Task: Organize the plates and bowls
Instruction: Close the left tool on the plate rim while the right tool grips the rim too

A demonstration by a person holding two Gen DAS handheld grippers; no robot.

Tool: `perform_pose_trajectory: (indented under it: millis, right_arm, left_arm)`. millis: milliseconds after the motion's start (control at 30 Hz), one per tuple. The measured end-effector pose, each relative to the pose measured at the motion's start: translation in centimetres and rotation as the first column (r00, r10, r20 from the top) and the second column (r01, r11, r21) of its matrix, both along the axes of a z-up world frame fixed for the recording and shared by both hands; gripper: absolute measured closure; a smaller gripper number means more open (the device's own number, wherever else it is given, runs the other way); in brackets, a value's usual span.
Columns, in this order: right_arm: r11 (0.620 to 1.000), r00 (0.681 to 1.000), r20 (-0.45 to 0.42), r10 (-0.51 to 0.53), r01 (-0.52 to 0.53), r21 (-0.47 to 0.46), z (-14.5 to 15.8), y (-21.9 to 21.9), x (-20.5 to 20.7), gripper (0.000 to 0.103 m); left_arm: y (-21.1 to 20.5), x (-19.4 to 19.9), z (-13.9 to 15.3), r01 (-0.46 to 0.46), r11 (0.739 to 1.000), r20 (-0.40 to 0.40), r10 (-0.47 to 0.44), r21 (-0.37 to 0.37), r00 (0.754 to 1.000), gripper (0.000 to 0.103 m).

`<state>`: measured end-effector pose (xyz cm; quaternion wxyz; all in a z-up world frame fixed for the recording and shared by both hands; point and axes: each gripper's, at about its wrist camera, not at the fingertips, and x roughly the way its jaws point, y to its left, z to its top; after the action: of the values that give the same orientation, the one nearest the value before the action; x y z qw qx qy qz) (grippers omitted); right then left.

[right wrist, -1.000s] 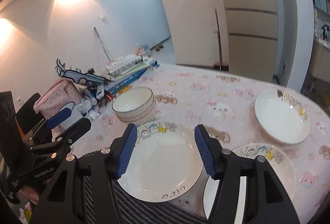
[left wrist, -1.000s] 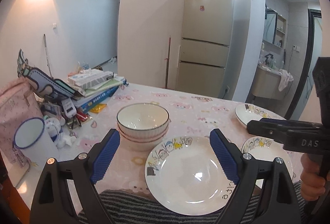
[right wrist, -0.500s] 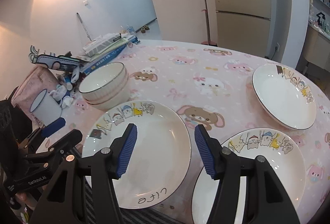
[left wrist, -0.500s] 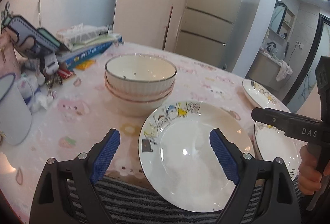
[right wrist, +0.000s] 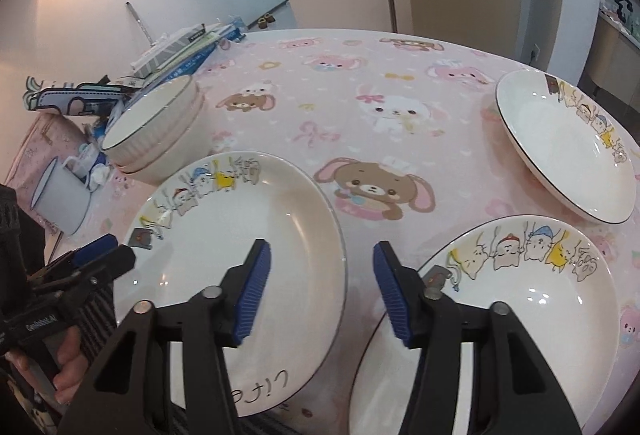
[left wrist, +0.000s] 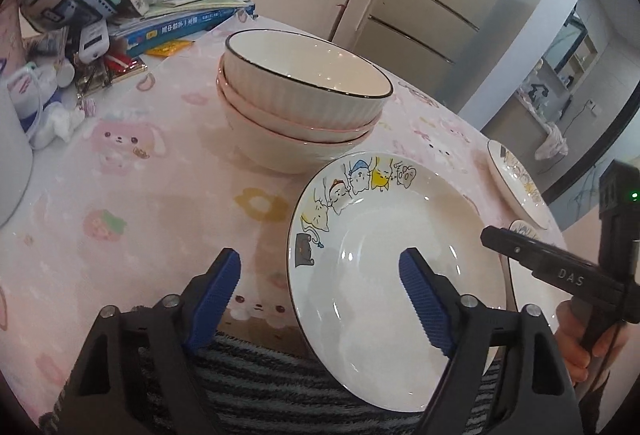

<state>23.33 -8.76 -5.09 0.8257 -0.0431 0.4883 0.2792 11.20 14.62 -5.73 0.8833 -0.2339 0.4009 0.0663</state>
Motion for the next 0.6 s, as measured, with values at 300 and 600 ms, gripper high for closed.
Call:
perform_pose_trajectory:
  millis: [300,600]
  right_arm:
    - [0.999,0.993,-0.116,0.032,-0.027,0.043,-2.0,-0.1,1.0,0.083]
    - [0.997,0.998,0.016,0.058,-0.058,-0.047,-2.1,0.9,-0.5,0.083]
  left_arm:
    - [-0.3,1.1,-1.5,0.019,1.000,-0.092,-0.021,-0.021,0.996,0.050]
    - [-1.7,1.7,-1.8,0.045,0.997,-0.128,-0.038,0.058,0.991,0.073]
